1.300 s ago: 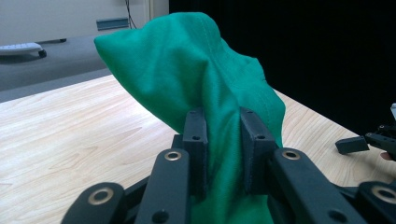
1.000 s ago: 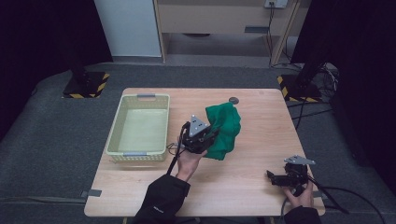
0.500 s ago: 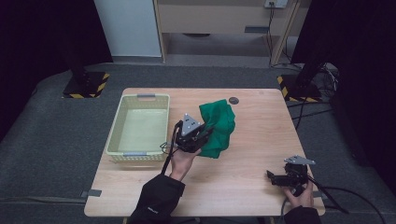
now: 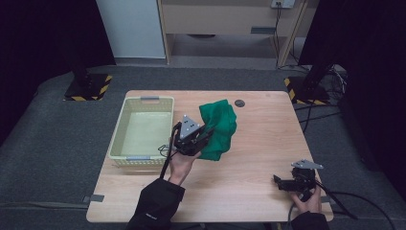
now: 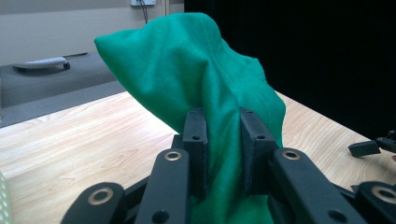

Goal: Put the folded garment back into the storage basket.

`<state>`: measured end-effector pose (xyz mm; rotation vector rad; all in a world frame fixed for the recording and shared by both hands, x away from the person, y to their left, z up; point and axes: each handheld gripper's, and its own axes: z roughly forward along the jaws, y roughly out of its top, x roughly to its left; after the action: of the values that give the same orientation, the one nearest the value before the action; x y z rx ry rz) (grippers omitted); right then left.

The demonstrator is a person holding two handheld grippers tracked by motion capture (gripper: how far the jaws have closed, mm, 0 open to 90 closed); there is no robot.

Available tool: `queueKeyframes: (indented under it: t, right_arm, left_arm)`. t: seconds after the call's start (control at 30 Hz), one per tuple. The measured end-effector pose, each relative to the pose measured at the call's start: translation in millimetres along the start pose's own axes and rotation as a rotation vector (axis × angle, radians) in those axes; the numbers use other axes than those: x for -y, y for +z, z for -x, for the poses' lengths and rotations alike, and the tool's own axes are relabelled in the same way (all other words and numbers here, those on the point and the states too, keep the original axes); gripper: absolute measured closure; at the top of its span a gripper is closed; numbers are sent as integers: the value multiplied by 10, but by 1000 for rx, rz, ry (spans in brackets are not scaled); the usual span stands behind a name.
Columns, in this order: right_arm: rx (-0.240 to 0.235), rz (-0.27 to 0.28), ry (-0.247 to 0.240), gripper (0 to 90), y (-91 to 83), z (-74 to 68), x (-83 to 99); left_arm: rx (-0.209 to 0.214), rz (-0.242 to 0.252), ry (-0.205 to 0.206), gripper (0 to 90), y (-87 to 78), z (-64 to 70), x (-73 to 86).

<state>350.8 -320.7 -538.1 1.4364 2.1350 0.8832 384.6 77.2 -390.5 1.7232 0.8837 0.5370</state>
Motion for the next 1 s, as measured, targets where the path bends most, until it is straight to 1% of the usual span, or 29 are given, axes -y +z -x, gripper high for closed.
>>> queueKeyframes:
  t: [0.47, 0.8, 1.0]
  right_arm:
    - [0, 0, 0, 2, 0, 0, 0]
    - [0, 0, 1, 2, 0, -1, 0]
    - [0, 0, 1, 2, 0, -1, 0]
  left_arm:
    - [-27, 17, 3, 753, -159, -120, -50]
    - [-63, 18, -3, 753, -289, -275, -36]
    - [-80, 13, -9, 753, -328, -351, -13]
